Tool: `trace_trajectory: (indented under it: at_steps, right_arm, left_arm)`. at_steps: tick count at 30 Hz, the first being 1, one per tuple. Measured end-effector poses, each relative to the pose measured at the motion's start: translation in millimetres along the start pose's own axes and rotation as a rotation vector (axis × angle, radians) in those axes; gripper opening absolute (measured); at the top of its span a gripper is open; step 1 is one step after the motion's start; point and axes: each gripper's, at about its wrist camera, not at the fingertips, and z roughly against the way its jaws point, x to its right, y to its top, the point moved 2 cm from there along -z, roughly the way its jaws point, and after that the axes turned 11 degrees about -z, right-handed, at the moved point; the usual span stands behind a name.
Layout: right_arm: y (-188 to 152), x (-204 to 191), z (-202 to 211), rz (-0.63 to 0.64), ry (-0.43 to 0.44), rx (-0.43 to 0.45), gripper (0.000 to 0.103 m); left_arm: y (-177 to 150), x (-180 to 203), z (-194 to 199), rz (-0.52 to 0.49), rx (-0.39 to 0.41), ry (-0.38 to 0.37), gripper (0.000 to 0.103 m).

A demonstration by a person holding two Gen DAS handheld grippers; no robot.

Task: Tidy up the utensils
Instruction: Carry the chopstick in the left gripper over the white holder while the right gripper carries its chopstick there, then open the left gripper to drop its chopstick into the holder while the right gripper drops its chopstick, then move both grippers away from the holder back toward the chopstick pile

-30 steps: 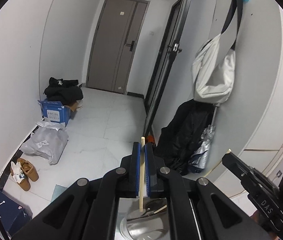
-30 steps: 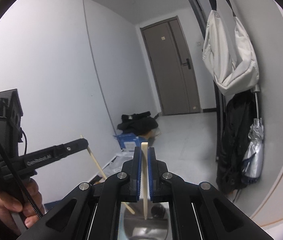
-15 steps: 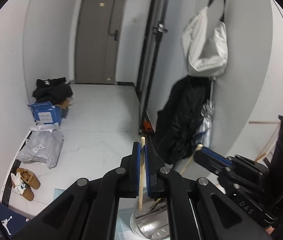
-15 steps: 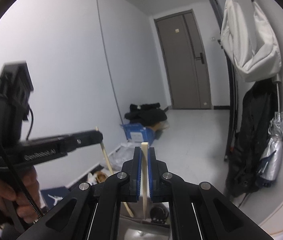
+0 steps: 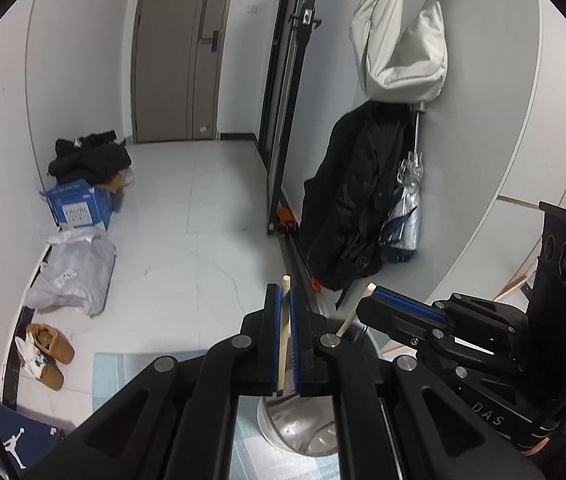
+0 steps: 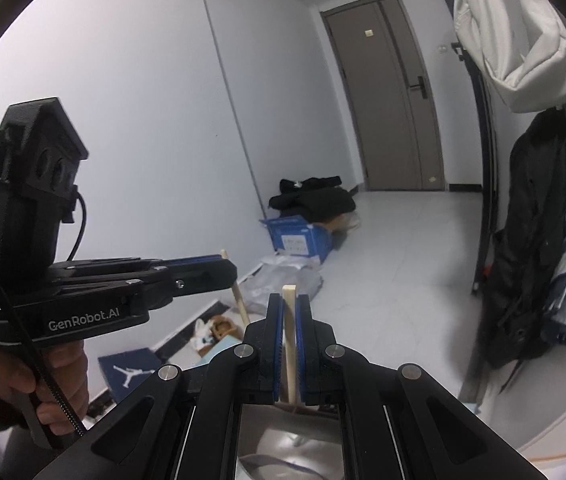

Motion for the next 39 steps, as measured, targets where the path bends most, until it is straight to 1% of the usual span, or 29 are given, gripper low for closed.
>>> trace_trajectory:
  at_steps: [3,7,8,9,10,12,13,14,15,16,17,18,20,22,24,25,26,28,29,31,35,39]
  right_arm:
    - [-8,0,-6,0.007,-0.005,-0.029,0.005]
    - [-13,6,-11,-0.009,0.001,-0.064,0.009]
    - [-13,8,-12,-0.017,0.008,-0.075,0.009]
    - [-14,9,-13,-0.028,0.010,-0.087,0.009]
    - [-16,9,-11,-0.034,0.011,-0.091,0.010]
    - [-18,11,-6,-0.046,0.002,-0.090,0.013]
    - [-18,12,-4,-0.048,-0.003,-0.087,0.018]
    - [-19,12,0,-0.052,-0.007,-0.080,0.021]
    - [-20,11,4,-0.056,-0.008,-0.074,0.022]
    - [-20,11,9,-0.062,-0.010,-0.065,0.025]
    - [-21,10,14,-0.065,-0.012,-0.058,0.030]
    - [-21,8,17,-0.066,-0.014,-0.052,0.033]
    - [-21,3,29,-0.063,-0.025,-0.031,0.043]
    - [-21,-3,37,-0.059,-0.029,-0.021,0.046]
    - [-23,-9,48,-0.054,-0.041,-0.004,0.051]
    - [-23,-12,52,-0.053,-0.047,0.001,0.056]
    - [-24,-15,56,-0.053,-0.056,0.008,0.058]
    - [-26,-21,64,-0.057,-0.068,0.016,0.059]
    - [-28,-24,67,-0.062,-0.072,0.018,0.062]
    - [-31,-30,74,-0.067,-0.093,0.029,0.069]
    - [-37,-42,87,-0.071,-0.111,0.049,0.073]
    - [-45,-49,92,-0.085,-0.108,0.056,0.076]
  left_arm:
    - [-6,-1,-4,0.013,-0.024,-0.023,0.001]
    - [-12,-8,-5,0.075,-0.036,-0.033,0.002]
    - [-13,-11,-4,0.096,-0.039,-0.032,0.005]
    - [-13,-12,-4,0.109,-0.042,-0.031,0.013]
    - [-14,-15,-1,0.134,-0.046,-0.023,0.017]
    - [-16,-19,5,0.166,-0.026,-0.011,0.034]
    - [-16,-20,10,0.176,-0.013,0.003,0.038]
    - [-16,-20,12,0.181,-0.006,0.015,0.045]
    - [-17,-20,16,0.188,0.003,0.032,0.051]
    - [-17,-21,22,0.202,0.013,0.053,0.053]
    - [-18,-22,25,0.215,0.018,0.062,0.057]
    - [-19,-23,27,0.224,0.021,0.067,0.061]
    - [-20,-24,35,0.251,0.032,0.099,0.066]
    - [-22,-22,44,0.266,0.049,0.138,0.071]
    - [-24,-24,48,0.273,0.060,0.151,0.076]
    - [-25,-20,53,0.271,0.069,0.164,0.076]
    - [-27,-21,56,0.269,0.075,0.169,0.078]
    - [-29,-16,63,0.261,0.089,0.187,0.082]
    - [-30,-15,67,0.259,0.094,0.196,0.085]
    - [-33,-11,76,0.253,0.109,0.220,0.087]
    - [-41,-9,92,0.257,0.140,0.254,0.093]
    - [-52,-7,104,0.266,0.162,0.292,0.098]
